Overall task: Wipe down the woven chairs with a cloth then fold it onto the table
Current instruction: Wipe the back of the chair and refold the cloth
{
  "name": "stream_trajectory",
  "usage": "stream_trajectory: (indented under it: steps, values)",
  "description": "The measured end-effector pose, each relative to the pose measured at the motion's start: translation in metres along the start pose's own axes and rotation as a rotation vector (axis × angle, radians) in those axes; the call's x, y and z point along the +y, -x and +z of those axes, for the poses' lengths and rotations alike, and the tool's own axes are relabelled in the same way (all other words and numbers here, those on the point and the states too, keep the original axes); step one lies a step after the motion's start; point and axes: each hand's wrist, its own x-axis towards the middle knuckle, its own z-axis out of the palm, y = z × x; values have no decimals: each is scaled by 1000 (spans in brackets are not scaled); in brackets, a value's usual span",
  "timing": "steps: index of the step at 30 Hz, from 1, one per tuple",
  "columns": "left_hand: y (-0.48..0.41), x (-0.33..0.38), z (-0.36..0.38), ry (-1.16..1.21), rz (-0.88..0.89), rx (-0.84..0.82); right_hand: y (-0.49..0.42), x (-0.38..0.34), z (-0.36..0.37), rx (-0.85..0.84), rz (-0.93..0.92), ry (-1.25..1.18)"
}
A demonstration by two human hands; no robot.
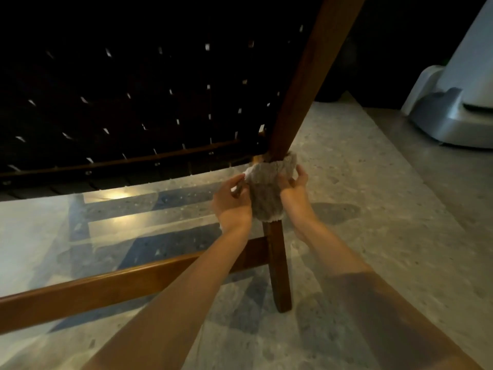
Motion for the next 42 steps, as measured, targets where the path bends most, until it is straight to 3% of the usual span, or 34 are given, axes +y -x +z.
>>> stream_trajectory:
  steps: [2,5,7,13,17,20,23,30,37,42]
  values:
    - [1,-3,10,111,-23,-63,-4,10,2,-55,-50,2]
    - [8,-7,24,220,118,-245,-10,14,1,-111,-99,-45]
    - [5,-7,31,278,80,-346,-12,12,1,-142,-101,-64]
    - [-21,-14,44,278,98,-478,-29,10,4,-180,-29,-282]
    - [-23,-16,47,410,42,-502,-40,18,13,-111,54,-297]
    - [-19,-21,49,368,87,-511,-40,34,18,-52,93,-205]
    - [-3,-33,46,338,80,-533,-30,54,14,7,24,-106]
    - [32,-59,32,175,-31,-630,1,93,-7,-70,68,18]
    - [52,-68,19,87,-83,-634,34,109,-24,-203,152,-83]
    - [52,-61,22,117,-63,-605,33,91,-23,-243,56,-108]
